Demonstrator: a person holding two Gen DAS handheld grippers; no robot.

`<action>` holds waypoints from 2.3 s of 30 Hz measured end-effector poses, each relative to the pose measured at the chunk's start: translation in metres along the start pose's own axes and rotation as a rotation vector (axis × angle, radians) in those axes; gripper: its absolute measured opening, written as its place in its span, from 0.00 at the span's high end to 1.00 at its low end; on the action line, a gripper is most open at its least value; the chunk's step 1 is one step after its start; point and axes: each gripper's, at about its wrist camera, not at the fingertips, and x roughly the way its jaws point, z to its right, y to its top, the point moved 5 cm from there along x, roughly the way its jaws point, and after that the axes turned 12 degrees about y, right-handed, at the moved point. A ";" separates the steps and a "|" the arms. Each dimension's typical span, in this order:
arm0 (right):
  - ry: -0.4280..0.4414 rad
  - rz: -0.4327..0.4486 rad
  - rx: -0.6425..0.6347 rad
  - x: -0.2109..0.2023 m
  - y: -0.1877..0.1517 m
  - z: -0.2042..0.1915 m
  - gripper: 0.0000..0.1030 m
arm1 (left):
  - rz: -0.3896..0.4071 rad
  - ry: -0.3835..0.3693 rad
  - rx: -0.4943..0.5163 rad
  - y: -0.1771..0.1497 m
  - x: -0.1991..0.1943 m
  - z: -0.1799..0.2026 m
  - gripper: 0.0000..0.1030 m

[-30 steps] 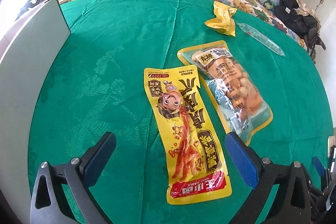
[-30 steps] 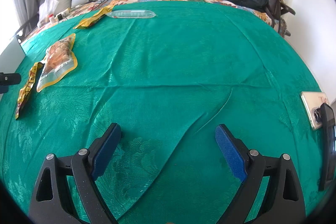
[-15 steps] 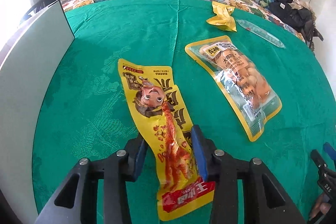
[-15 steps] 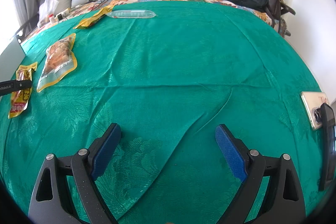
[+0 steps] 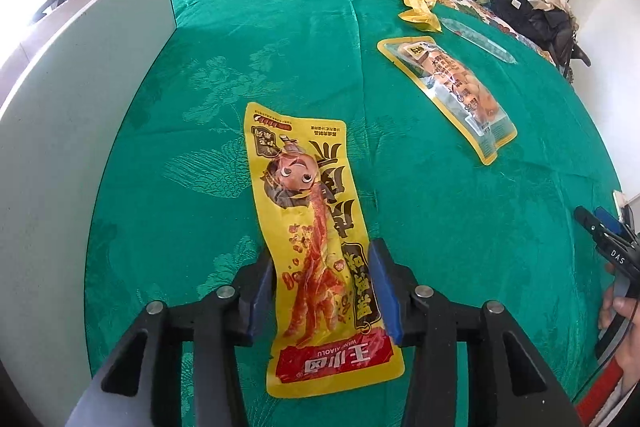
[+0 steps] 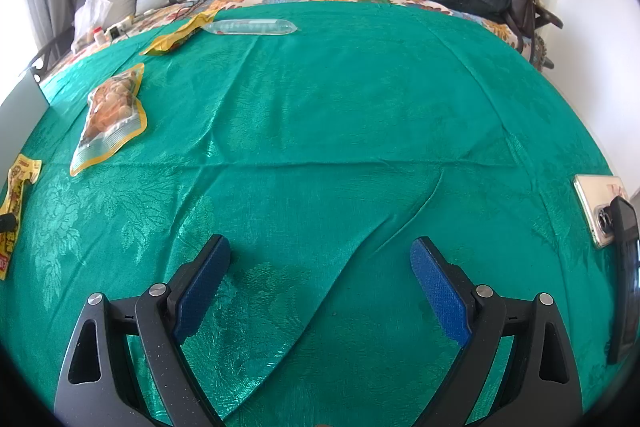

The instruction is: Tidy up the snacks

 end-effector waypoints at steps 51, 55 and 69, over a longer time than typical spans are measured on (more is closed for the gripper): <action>-0.001 0.000 0.000 -0.001 0.000 0.001 0.08 | 0.150 0.193 -0.087 0.007 0.021 -0.035 0.00; -0.001 0.000 0.000 -0.001 0.000 0.001 0.08 | 0.150 0.193 -0.086 0.007 0.021 -0.035 0.00; -0.002 0.000 0.001 -0.001 0.000 0.001 0.08 | 0.150 0.193 -0.086 0.007 0.021 -0.035 0.00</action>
